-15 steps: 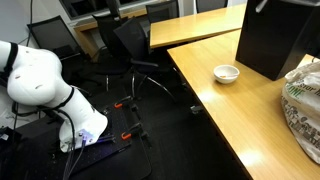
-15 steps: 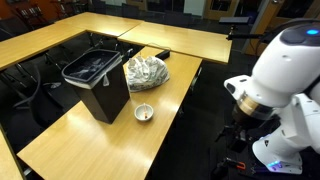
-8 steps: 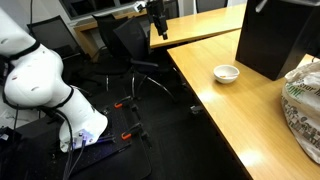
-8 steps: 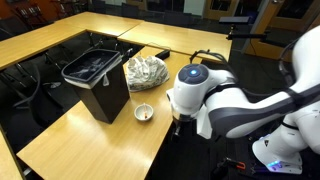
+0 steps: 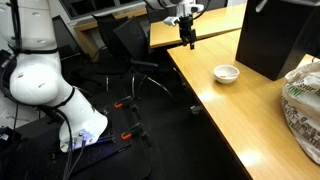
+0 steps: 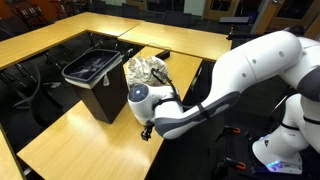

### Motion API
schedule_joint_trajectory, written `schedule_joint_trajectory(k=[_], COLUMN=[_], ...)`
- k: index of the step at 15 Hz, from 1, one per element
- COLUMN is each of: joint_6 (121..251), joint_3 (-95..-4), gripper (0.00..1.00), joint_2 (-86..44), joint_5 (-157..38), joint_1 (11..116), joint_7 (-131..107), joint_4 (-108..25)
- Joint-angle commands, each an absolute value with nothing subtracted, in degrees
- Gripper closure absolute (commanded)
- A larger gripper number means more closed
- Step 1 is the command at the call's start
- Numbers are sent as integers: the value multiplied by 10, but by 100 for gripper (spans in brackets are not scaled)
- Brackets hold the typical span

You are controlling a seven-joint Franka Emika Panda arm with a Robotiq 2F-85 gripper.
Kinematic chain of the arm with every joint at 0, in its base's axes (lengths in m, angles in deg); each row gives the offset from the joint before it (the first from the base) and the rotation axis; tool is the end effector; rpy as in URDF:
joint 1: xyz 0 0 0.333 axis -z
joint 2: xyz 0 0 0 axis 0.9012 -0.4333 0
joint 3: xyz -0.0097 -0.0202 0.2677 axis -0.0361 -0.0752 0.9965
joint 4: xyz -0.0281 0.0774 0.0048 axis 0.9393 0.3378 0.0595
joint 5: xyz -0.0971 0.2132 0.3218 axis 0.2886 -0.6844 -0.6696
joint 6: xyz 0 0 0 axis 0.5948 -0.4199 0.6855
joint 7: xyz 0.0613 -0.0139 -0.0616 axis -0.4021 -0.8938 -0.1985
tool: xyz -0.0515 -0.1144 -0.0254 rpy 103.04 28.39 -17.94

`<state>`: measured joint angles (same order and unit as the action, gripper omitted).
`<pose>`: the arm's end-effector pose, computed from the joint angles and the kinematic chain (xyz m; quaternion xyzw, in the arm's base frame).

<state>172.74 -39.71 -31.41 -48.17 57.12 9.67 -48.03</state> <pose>0.6253 0.1258 0.2430 0.9948 -0.0489 -0.0043 0.0894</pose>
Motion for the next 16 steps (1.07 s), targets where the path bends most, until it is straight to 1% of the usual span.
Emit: schedule_joint_trajectory(k=[1,7,12,16], joint_6=[1675,1622,1613,1614], joint_3=[-442,-475,-486,-486], gripper=[0,0,0,0], joint_2=[-403,-520,-587,-642], joint_5=[-480,-488,-482,-490], joint_1=[540,554,575,589], joint_7=[94,13,-82,-115], joint_4=[-361,-214,-149,-102])
